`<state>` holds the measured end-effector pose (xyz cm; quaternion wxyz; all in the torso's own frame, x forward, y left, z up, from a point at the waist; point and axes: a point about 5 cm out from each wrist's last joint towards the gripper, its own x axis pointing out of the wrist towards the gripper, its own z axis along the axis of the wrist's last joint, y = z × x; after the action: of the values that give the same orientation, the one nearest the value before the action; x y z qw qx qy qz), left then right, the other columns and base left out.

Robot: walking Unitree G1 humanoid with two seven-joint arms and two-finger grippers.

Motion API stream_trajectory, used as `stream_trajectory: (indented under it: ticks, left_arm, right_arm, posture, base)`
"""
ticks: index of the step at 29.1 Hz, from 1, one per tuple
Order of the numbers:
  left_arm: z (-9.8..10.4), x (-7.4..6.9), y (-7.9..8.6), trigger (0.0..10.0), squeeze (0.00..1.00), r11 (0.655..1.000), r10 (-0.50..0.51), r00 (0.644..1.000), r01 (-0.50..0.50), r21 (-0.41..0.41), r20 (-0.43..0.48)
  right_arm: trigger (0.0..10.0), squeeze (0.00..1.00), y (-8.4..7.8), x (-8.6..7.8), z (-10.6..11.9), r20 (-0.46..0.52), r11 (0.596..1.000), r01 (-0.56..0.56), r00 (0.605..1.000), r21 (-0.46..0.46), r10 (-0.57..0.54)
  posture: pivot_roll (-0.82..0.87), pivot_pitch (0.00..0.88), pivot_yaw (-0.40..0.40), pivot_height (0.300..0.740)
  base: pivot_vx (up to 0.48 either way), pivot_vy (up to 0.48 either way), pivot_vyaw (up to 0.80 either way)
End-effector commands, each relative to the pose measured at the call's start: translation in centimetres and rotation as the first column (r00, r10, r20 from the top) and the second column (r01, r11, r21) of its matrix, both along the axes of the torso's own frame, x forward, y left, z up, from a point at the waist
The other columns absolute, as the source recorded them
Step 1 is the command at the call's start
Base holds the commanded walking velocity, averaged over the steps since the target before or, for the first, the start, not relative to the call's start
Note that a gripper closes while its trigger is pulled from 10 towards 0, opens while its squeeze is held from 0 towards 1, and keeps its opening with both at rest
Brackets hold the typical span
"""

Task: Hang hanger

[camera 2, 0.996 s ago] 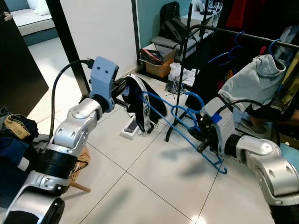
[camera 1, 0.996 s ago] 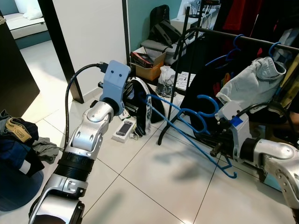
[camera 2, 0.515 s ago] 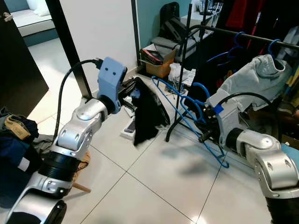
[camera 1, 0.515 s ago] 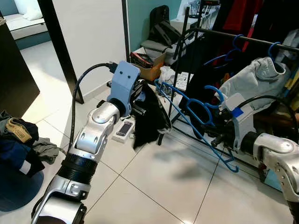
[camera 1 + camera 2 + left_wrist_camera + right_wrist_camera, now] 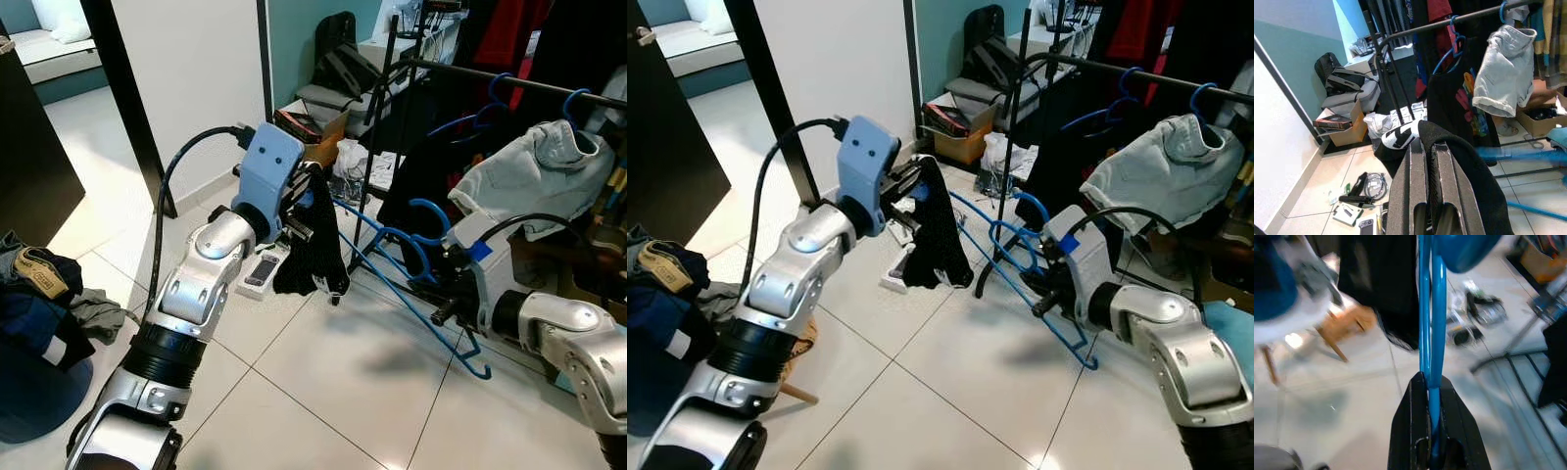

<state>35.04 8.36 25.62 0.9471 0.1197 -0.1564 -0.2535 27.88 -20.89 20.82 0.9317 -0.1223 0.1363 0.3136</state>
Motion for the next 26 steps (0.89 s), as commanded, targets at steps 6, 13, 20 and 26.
stream_trajectory:
  ticks: [6,13,20,26]
  left_arm:
    - [-0.3,0.3,1.3,10.0,0.00,0.998,0.030,0.999,-0.030,0.046,0.011]
    - [0.1,0.5,2.0,10.0,0.00,0.998,0.050,0.998,-0.051,0.042,0.027]
    - [0.1,0.2,1.4,10.0,0.00,0.999,0.025,0.999,-0.026,0.041,0.033]
    - [0.3,0.2,1.2,10.0,0.00,0.999,0.019,0.999,-0.020,0.039,0.037]
  right_arm:
    - [10.0,0.00,-2.4,-1.5,2.3,0.061,0.997,-0.026,0.998,0.077,0.021]
    - [10.0,0.00,-4.2,-3.3,1.2,-0.027,0.999,-0.047,0.999,0.011,0.047]
    - [10.0,0.00,-4.4,-3.8,0.2,-0.085,0.998,-0.060,0.995,-0.030,0.057]
    - [10.0,0.00,-3.8,-4.2,-0.7,-0.140,0.994,-0.103,0.985,-0.027,0.098]
  posture:
    - [-0.08,0.000,0.045,0.740]
    - [-0.09,0.000,0.048,0.740]
    - [-0.09,0.000,0.051,0.740]
    - [-0.09,0.000,0.052,0.740]
  base:
    - [0.000,0.000,0.00]
    - [0.000,0.000,0.00]
    - [0.000,0.000,0.00]
    - [0.000,0.000,0.00]
